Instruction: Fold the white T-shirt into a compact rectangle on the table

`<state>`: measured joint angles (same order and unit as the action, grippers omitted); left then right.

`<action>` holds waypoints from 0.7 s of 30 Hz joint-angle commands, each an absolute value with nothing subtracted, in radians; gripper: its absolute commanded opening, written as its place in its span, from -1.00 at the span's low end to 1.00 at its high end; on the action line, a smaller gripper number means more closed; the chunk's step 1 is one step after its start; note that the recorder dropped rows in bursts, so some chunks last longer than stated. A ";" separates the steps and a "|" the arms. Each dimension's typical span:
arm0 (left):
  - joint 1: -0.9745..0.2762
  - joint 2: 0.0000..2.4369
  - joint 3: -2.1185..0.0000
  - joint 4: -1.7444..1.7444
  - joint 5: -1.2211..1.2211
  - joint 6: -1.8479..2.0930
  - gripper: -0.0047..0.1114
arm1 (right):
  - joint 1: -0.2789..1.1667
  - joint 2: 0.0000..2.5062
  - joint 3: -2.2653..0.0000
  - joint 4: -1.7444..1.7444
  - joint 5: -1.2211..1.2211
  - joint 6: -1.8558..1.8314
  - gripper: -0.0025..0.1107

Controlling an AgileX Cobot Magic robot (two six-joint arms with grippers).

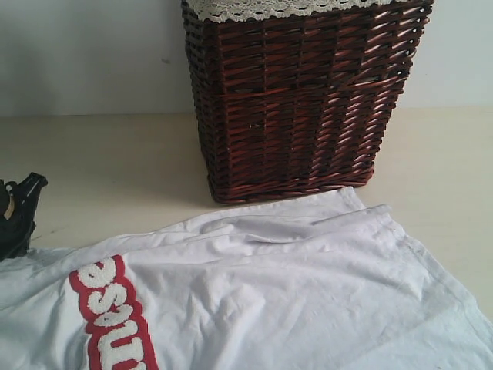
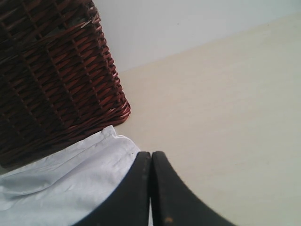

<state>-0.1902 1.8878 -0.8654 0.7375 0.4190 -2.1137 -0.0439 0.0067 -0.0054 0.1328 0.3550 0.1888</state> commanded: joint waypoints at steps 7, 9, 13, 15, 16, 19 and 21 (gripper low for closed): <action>-0.189 1.837 -0.967 0.722 0.456 -2.122 -0.92 | -0.047 0.000 0.000 0.130 0.348 0.186 -0.96; -0.189 1.802 -0.983 0.700 0.521 -2.122 -0.92 | -0.047 0.000 0.000 0.130 0.348 0.186 -0.96; -0.189 1.751 -0.989 0.524 0.802 -2.111 -0.92 | -0.047 0.000 0.000 0.130 0.348 0.186 -0.96; -0.189 1.743 -0.989 0.390 1.003 -2.069 -0.92 | -0.047 0.000 0.000 0.130 0.348 0.186 -0.96; -0.189 1.743 -0.989 0.331 1.084 -2.052 -0.92 | -0.047 0.000 0.000 0.130 0.348 0.186 -0.96; -0.189 1.743 -0.984 0.210 1.221 -1.988 -0.92 | -0.047 0.000 0.000 0.130 0.348 0.186 -0.96; -0.189 1.743 -0.968 0.140 1.221 -1.880 -0.92 | -0.047 0.000 0.000 0.130 0.348 0.186 -0.96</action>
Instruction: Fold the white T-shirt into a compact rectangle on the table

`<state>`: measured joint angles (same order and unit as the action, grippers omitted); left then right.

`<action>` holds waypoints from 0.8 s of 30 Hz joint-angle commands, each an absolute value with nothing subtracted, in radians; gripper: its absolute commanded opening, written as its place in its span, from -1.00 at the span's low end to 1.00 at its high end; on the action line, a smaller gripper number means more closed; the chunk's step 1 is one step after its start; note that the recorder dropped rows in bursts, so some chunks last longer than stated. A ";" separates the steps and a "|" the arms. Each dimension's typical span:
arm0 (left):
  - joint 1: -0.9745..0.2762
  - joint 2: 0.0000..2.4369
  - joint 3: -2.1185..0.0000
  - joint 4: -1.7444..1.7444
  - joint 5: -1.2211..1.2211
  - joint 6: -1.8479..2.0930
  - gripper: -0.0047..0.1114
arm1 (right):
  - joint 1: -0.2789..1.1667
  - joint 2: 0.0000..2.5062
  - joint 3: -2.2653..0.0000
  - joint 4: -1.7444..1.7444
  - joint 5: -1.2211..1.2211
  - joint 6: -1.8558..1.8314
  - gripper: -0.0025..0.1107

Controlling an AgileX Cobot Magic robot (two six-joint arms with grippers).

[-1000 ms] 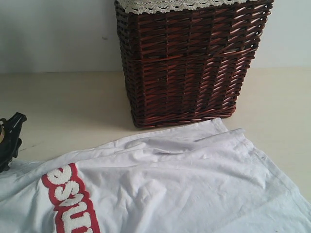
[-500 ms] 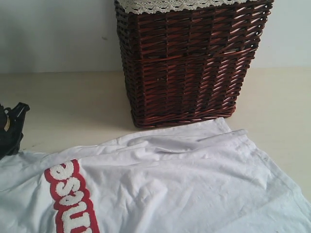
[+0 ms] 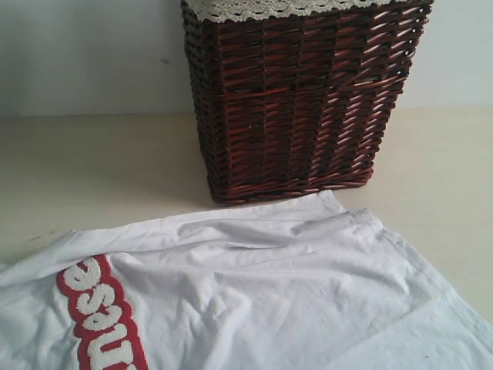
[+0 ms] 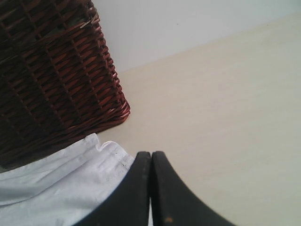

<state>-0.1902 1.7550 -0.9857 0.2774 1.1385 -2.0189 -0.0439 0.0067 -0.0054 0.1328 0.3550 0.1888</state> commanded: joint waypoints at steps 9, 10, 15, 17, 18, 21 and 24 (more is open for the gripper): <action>-0.189 1.743 -0.910 0.062 1.221 -1.825 -0.29 | -0.047 0.000 0.000 0.130 0.348 0.186 -0.96; -0.189 1.743 -0.904 0.065 1.221 -1.825 -0.08 | -0.047 0.000 0.000 0.130 0.348 0.186 -0.96; -0.189 1.702 -0.900 0.069 1.221 -1.831 0.31 | -0.047 0.000 0.000 0.130 0.348 0.186 -0.96; -0.189 1.660 -0.900 0.076 1.221 -1.869 0.28 | -0.047 0.000 0.000 0.130 0.348 0.186 -0.96; -0.189 1.648 -0.900 0.085 1.221 -1.894 0.26 | -0.047 0.000 0.000 0.130 0.348 0.186 -0.96; -0.177 1.650 -0.907 0.137 1.214 -1.941 0.22 | -0.047 0.000 0.000 0.130 0.348 0.186 -0.96; -0.164 1.671 -0.907 0.246 1.052 -1.954 0.22 | -0.047 0.000 0.000 0.130 0.348 0.186 -0.96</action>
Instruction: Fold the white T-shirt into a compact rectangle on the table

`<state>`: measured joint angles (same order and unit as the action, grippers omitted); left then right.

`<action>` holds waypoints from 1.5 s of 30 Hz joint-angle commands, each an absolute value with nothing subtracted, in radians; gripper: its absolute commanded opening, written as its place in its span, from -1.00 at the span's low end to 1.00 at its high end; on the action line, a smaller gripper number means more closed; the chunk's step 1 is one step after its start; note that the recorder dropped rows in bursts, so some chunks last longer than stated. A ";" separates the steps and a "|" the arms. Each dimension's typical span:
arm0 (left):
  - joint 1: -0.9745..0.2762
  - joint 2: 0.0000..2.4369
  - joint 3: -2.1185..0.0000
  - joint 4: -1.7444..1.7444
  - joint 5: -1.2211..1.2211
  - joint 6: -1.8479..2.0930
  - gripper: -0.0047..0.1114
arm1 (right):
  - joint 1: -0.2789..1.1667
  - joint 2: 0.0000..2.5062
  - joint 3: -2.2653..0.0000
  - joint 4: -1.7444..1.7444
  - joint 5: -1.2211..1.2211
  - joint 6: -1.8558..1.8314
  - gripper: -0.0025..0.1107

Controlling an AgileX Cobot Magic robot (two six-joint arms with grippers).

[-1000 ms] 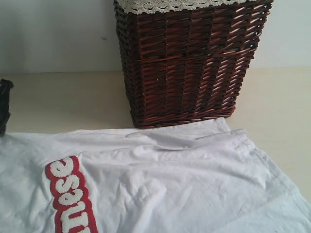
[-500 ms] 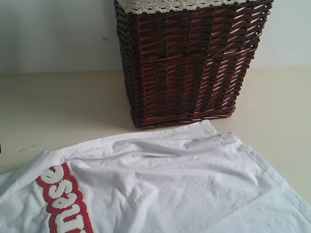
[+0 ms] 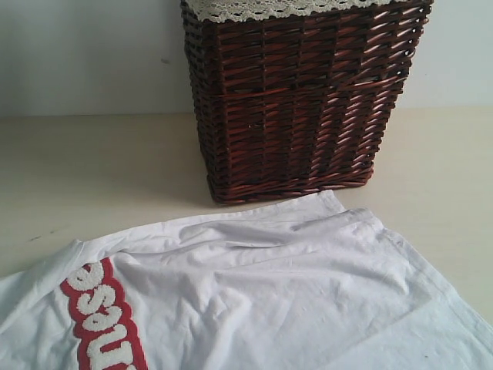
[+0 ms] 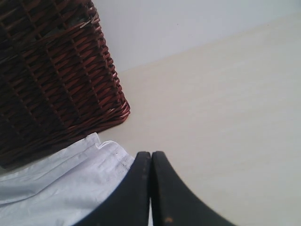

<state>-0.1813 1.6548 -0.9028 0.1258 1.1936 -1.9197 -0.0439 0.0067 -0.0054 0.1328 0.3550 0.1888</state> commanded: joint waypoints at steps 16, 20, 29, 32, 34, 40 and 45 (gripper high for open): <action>-0.059 1.817 -0.907 0.586 0.765 -1.838 0.09 | -0.047 0.000 0.000 0.130 0.348 0.186 -0.96; -0.059 1.818 -0.907 0.486 0.748 -1.768 -0.25 | -0.047 0.000 0.000 0.130 0.348 0.186 -0.96; -0.059 1.791 -0.907 0.390 0.787 -1.701 -0.20 | -0.047 0.000 0.000 0.130 0.348 0.186 -0.96; -0.059 1.769 -0.907 0.419 0.946 -1.701 -0.03 | -0.047 0.000 0.000 0.130 0.348 0.186 -0.96; -0.059 1.774 -0.903 0.419 0.943 -1.701 -0.04 | -0.047 0.000 0.000 0.130 0.348 0.186 -0.96; -0.059 1.780 -0.901 0.422 0.846 -1.691 -0.04 | -0.047 0.000 0.000 0.130 0.348 0.186 -0.96; -0.059 1.805 -0.896 0.418 0.846 -1.674 -0.04 | -0.047 0.000 0.000 0.130 0.348 0.186 -0.96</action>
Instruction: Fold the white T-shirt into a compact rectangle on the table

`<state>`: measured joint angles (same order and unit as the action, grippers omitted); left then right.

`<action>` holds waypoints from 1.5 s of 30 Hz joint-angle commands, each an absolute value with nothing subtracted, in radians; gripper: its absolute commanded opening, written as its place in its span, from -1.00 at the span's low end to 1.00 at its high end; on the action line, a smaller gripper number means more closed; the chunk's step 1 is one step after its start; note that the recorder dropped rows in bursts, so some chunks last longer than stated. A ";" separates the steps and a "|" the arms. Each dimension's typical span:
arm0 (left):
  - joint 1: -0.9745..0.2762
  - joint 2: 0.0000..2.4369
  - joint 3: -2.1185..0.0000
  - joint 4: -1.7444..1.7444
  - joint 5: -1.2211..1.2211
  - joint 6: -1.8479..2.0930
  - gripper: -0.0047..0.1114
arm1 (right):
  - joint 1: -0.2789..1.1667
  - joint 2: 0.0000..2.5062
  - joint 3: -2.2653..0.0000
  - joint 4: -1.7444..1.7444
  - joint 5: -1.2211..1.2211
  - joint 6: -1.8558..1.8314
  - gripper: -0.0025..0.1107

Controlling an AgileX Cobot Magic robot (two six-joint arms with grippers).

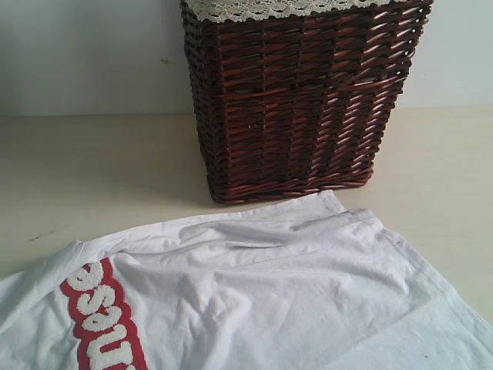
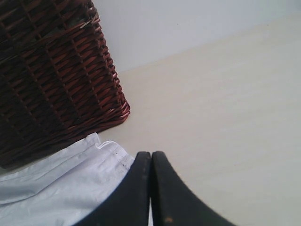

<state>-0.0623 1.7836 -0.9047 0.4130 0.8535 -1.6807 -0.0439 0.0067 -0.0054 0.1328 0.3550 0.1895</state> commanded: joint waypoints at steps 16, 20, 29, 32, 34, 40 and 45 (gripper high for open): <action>-0.059 1.821 -0.896 0.387 0.742 -1.649 -0.92 | -0.047 0.000 0.000 0.130 0.348 0.186 -0.96; -0.059 1.800 -0.896 0.455 0.591 -1.647 -0.92 | -0.047 0.000 0.000 0.130 0.348 0.186 -0.96; -0.059 1.755 -0.910 0.802 0.320 -1.738 -0.92 | -0.047 0.000 0.000 0.130 0.348 0.186 -0.96; -0.059 1.762 -0.910 0.927 0.322 -1.773 -0.92 | -0.047 0.000 0.000 0.130 0.348 0.186 -0.96; -0.059 1.768 -0.910 1.041 0.322 -1.808 -0.92 | -0.047 0.000 0.000 0.130 0.348 0.186 -0.96; -0.059 1.803 -0.910 1.435 0.322 -2.069 -0.92 | -0.047 0.000 0.000 0.130 0.348 0.186 -0.96; -0.059 1.842 -0.945 1.558 0.322 -2.123 -0.92 | -0.047 0.000 0.000 0.130 0.348 0.186 -0.96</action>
